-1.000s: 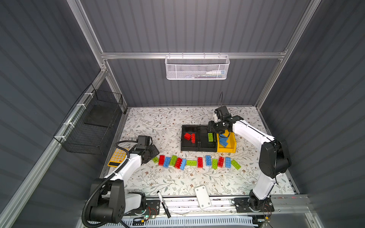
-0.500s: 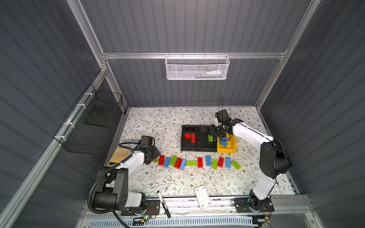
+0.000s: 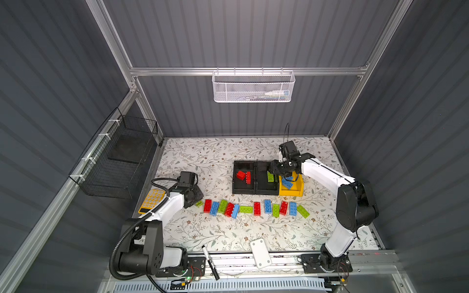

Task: Sort the legos into containers by color
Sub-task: Pick up the lego from the middle-left of the table, then place the lego in the container.

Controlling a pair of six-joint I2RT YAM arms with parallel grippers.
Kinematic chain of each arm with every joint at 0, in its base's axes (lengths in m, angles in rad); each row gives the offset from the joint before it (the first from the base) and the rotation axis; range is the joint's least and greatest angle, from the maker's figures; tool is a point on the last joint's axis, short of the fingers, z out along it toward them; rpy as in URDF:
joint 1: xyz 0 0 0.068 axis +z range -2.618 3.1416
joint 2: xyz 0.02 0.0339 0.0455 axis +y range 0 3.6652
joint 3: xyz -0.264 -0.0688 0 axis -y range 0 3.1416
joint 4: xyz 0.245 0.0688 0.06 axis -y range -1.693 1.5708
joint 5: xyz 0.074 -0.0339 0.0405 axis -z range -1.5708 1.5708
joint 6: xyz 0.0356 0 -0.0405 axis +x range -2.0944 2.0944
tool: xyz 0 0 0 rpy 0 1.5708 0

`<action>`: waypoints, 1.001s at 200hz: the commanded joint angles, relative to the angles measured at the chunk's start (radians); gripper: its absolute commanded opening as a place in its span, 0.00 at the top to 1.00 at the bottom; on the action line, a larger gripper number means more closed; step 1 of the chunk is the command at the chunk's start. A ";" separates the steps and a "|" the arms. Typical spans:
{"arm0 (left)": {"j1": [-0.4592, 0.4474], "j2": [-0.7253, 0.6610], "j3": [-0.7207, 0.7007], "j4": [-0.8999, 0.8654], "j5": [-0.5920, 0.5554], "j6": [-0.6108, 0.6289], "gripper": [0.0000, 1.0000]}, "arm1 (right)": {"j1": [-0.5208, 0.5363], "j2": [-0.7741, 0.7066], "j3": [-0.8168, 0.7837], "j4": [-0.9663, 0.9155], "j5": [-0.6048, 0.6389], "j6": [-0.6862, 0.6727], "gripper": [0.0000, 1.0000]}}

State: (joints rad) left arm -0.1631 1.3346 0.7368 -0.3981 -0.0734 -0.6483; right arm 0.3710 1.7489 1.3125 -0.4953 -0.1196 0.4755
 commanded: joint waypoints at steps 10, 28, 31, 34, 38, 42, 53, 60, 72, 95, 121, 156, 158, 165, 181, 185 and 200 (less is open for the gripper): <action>-0.068 -0.036 0.138 -0.084 -0.073 0.105 0.78 | -0.034 -0.086 -0.056 -0.029 0.043 0.006 0.46; -0.124 -0.024 0.218 -0.100 -0.090 0.128 0.78 | -0.059 -0.147 -0.113 -0.030 0.058 0.010 0.46; -0.131 -0.021 0.231 -0.100 -0.090 0.130 0.78 | -0.065 -0.158 -0.125 -0.029 0.062 0.013 0.46; -0.138 -0.018 0.244 -0.100 -0.090 0.134 0.78 | -0.070 -0.168 -0.137 -0.030 0.064 0.015 0.46; -0.150 -0.010 0.264 -0.101 -0.089 0.137 0.78 | -0.078 -0.183 -0.150 -0.030 0.066 0.017 0.46; -0.161 -0.003 0.284 -0.102 -0.090 0.143 0.78 | -0.086 -0.197 -0.165 -0.030 0.070 0.018 0.46; -0.201 0.027 0.346 -0.110 -0.102 0.165 0.79 | -0.109 -0.235 -0.205 -0.028 0.074 0.026 0.46; -0.233 0.052 0.387 -0.118 -0.115 0.182 0.79 | -0.125 -0.262 -0.233 -0.025 0.076 0.031 0.46; -0.286 0.097 0.464 -0.131 -0.135 0.213 0.78 | -0.156 -0.305 -0.282 -0.020 0.079 0.045 0.46; -0.384 0.203 0.592 -0.130 -0.151 0.260 0.79 | -0.224 -0.386 -0.389 -0.009 0.065 0.072 0.46; -0.467 0.331 0.742 -0.114 -0.140 0.311 0.79 | -0.280 -0.472 -0.481 -0.015 0.067 0.078 0.46; -0.553 0.533 0.952 -0.104 -0.074 0.359 0.79 | -0.328 -0.526 -0.559 -0.040 0.042 0.067 0.45; -0.558 0.546 0.967 -0.105 -0.070 0.360 0.79 | -0.329 -0.527 -0.562 -0.042 0.041 0.064 0.45; -0.571 0.589 1.011 -0.109 -0.054 0.367 0.79 | -0.332 -0.528 -0.568 -0.054 0.033 0.055 0.45; -0.592 0.682 1.099 -0.122 -0.022 0.369 0.79 | -0.333 -0.534 -0.580 -0.086 0.029 0.044 0.44; -0.598 0.701 1.116 -0.124 -0.018 0.369 0.79 | -0.334 -0.537 -0.586 -0.090 0.026 0.045 0.44; -0.611 0.766 1.170 -0.125 -0.002 0.365 0.79 | -0.336 -0.545 -0.599 -0.118 -0.001 0.062 0.43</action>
State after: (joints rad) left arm -0.7544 2.0178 1.8244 -0.4938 -0.1287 -0.3126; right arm 0.0406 1.2236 0.7406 -0.5465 -0.0826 0.5350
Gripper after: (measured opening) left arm 0.341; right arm 0.563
